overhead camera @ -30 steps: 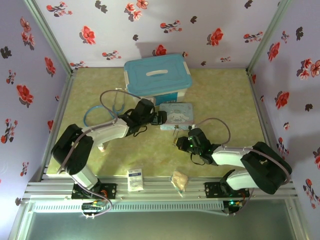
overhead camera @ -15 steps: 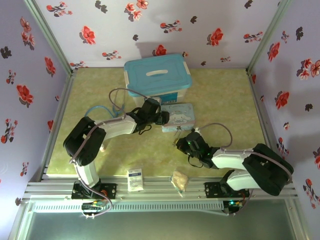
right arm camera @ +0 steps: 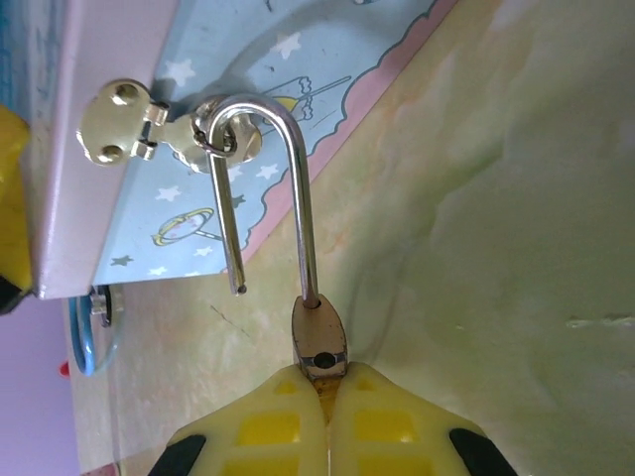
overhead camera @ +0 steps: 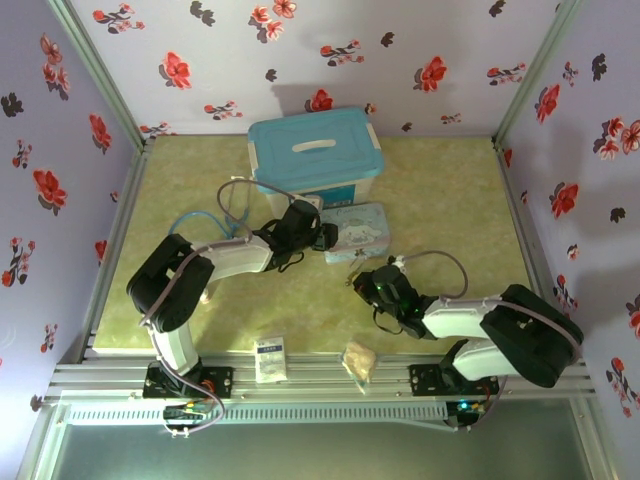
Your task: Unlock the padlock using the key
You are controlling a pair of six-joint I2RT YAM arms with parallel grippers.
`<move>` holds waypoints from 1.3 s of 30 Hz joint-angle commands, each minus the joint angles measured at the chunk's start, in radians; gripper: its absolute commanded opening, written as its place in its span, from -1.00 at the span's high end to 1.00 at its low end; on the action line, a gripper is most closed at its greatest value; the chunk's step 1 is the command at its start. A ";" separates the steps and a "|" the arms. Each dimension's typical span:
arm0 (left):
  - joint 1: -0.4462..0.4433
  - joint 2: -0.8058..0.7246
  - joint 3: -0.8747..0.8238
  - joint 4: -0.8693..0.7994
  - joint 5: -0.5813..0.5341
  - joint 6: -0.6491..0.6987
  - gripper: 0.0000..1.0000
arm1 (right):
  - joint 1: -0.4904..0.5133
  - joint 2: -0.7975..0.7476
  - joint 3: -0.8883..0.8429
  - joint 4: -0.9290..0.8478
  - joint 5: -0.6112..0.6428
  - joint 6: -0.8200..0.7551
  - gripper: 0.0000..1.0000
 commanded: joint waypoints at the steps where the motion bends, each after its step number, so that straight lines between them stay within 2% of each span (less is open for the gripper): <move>1: 0.004 0.048 -0.041 -0.102 -0.032 0.037 -0.19 | -0.043 -0.019 -0.029 0.045 0.067 0.065 0.95; 9: 0.006 0.049 -0.057 -0.092 -0.033 0.052 -0.10 | -0.057 0.022 -0.038 0.118 0.071 0.125 0.95; 12: 0.005 0.055 -0.057 -0.083 -0.021 0.056 -0.02 | -0.066 0.042 -0.068 0.184 0.096 0.173 0.95; 21: 0.006 0.083 -0.060 -0.084 -0.014 0.056 0.17 | -0.090 0.165 -0.085 0.385 0.070 0.222 0.95; 24: 0.006 0.088 -0.064 -0.083 -0.014 0.054 0.18 | -0.092 0.168 -0.099 0.380 0.093 0.235 0.95; 28: 0.005 0.089 -0.069 -0.085 -0.019 0.054 0.19 | -0.126 0.182 -0.135 0.468 0.088 0.246 0.95; 31: 0.006 0.089 -0.073 -0.084 -0.022 0.048 0.19 | -0.163 0.188 -0.125 0.471 0.035 0.237 0.94; 36: 0.008 0.087 -0.079 -0.083 -0.028 0.047 0.20 | -0.169 0.133 -0.116 0.423 0.043 0.198 0.94; 39: 0.008 0.082 -0.083 -0.081 -0.028 0.044 0.20 | -0.176 0.055 -0.096 0.294 0.038 0.165 0.94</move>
